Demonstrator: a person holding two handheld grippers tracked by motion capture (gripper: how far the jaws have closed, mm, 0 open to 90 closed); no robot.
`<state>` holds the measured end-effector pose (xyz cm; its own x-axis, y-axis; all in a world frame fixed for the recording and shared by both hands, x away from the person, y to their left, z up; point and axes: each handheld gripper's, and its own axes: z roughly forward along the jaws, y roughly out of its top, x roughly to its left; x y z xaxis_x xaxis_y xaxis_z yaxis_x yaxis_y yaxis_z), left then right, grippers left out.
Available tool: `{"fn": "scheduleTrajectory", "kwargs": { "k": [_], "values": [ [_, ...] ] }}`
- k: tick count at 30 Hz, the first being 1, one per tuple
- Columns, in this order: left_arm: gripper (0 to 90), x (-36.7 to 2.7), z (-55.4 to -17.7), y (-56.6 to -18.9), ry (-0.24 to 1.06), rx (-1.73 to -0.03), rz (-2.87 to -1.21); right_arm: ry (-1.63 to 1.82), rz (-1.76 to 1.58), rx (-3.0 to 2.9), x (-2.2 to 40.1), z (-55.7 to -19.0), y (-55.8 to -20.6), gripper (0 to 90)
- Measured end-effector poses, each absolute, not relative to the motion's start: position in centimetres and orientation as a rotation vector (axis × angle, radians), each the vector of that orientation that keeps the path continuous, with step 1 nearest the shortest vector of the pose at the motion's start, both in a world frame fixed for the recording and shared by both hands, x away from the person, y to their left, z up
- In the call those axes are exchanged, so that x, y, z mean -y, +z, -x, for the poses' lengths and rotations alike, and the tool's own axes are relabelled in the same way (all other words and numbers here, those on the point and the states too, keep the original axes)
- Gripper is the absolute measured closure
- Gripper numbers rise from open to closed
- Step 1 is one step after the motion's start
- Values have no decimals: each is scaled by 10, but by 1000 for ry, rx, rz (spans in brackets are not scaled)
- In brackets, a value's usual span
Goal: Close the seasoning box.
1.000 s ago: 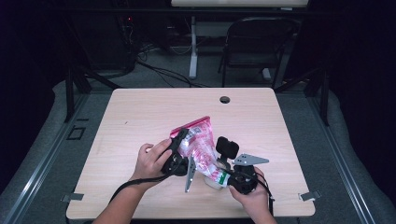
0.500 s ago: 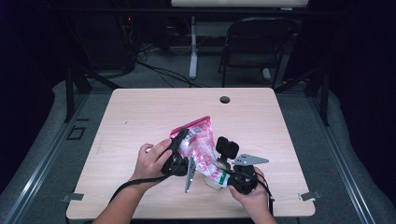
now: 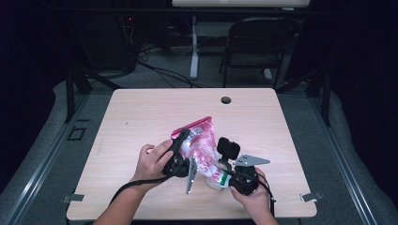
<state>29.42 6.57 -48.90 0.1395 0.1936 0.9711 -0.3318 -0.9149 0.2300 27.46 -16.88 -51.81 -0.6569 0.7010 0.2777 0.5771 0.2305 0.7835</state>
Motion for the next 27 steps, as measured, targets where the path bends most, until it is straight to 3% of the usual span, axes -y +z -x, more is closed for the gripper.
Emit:
{"fn": "scheduleTrajectory", "kwargs": {
  "k": [27],
  "values": [
    [663, -67, -295, -491, 1819, 119, -2039, 1435, -1229, -2318, 167, -275, -520, 900]
  ]
}}
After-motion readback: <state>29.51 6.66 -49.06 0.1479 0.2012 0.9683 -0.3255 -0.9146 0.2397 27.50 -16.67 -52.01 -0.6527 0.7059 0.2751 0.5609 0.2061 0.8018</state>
